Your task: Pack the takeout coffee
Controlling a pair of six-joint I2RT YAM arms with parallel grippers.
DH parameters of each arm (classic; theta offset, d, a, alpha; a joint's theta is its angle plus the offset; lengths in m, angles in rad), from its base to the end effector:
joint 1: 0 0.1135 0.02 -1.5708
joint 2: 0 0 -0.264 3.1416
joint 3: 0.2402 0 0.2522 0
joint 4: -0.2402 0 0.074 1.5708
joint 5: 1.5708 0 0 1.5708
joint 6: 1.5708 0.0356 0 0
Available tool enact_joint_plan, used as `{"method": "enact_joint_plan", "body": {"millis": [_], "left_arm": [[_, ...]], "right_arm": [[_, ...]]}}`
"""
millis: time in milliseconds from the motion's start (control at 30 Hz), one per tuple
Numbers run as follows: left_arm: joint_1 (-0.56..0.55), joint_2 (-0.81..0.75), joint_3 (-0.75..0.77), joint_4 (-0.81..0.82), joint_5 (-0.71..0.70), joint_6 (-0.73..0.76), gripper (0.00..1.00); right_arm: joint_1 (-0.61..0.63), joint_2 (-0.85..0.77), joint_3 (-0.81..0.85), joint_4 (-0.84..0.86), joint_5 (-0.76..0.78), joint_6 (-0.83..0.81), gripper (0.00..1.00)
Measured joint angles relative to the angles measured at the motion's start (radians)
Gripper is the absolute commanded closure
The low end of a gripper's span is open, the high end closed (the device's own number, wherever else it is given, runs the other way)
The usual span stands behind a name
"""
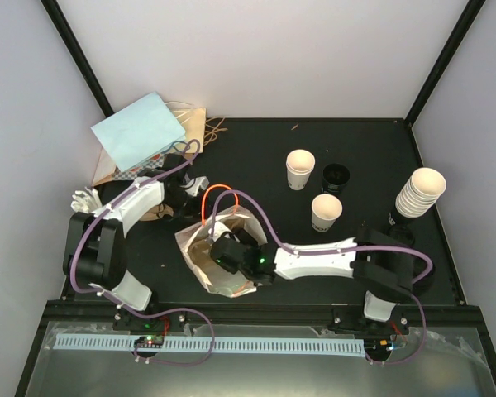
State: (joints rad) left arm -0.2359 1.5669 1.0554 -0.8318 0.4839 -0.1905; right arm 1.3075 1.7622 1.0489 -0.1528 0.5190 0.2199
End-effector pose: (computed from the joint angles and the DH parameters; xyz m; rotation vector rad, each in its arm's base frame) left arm 0.2740 -0.0829 0.2071 0.1488 2.9219 -0.7761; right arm 0.1114 0.3456 0.1778 -0.9922 2.0725 0.1430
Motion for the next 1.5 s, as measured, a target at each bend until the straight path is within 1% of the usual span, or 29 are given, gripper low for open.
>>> {"method": "enact_joint_plan", "body": {"millis": [233,300,367,567,633,667,933,1067,1167,1233,1300,1400,1500], "left_arm": [[-0.001,0.0,0.0,-0.005,0.029,0.0,0.45],[-0.002,0.0,0.0,-0.005,0.04,-0.001,0.45],[-0.006,0.0,0.0,-0.005,0.048,-0.001,0.46],[-0.015,-0.004,-0.01,-0.004,0.064,-0.001,0.46],[-0.015,-0.006,-0.013,-0.005,0.064,-0.001,0.46],[-0.015,-0.009,-0.014,-0.005,0.064,-0.001,0.46],[-0.023,-0.025,-0.016,-0.005,0.067,-0.002,0.47],[-0.036,-0.037,-0.018,-0.004,0.068,-0.009,0.48],[-0.045,-0.053,-0.029,0.001,0.069,-0.018,0.48],[-0.05,-0.063,-0.038,0.004,0.07,-0.024,0.48],[-0.053,-0.072,-0.047,0.008,0.071,-0.03,0.48],[-0.058,-0.085,-0.059,0.013,0.071,-0.033,0.48],[-0.061,-0.099,-0.065,0.017,0.071,-0.035,0.48]], "right_arm": [[-0.001,-0.13,-0.01,-0.065,0.002,-0.023,0.26],[-0.001,-0.149,-0.01,-0.08,0.002,-0.027,0.3],[0.0,-0.16,-0.01,-0.087,0.002,-0.033,0.37],[0.004,-0.188,-0.016,-0.074,-0.016,-0.065,0.71],[0.004,-0.188,-0.016,-0.055,-0.039,-0.077,0.79],[0.004,-0.188,-0.016,-0.048,-0.051,-0.085,0.8],[0.004,-0.108,0.004,0.033,-0.131,-0.103,0.82],[0.006,-0.034,0.025,0.062,-0.117,-0.094,0.85],[0.008,0.031,0.048,0.088,-0.082,-0.075,0.91],[0.011,0.061,0.063,0.105,-0.064,-0.063,0.92],[0.012,0.069,0.058,0.111,-0.053,-0.057,0.92],[0.027,0.048,0.008,0.129,-0.018,-0.07,0.9],[0.068,0.003,-0.048,0.136,0.045,-0.102,0.85]]}}
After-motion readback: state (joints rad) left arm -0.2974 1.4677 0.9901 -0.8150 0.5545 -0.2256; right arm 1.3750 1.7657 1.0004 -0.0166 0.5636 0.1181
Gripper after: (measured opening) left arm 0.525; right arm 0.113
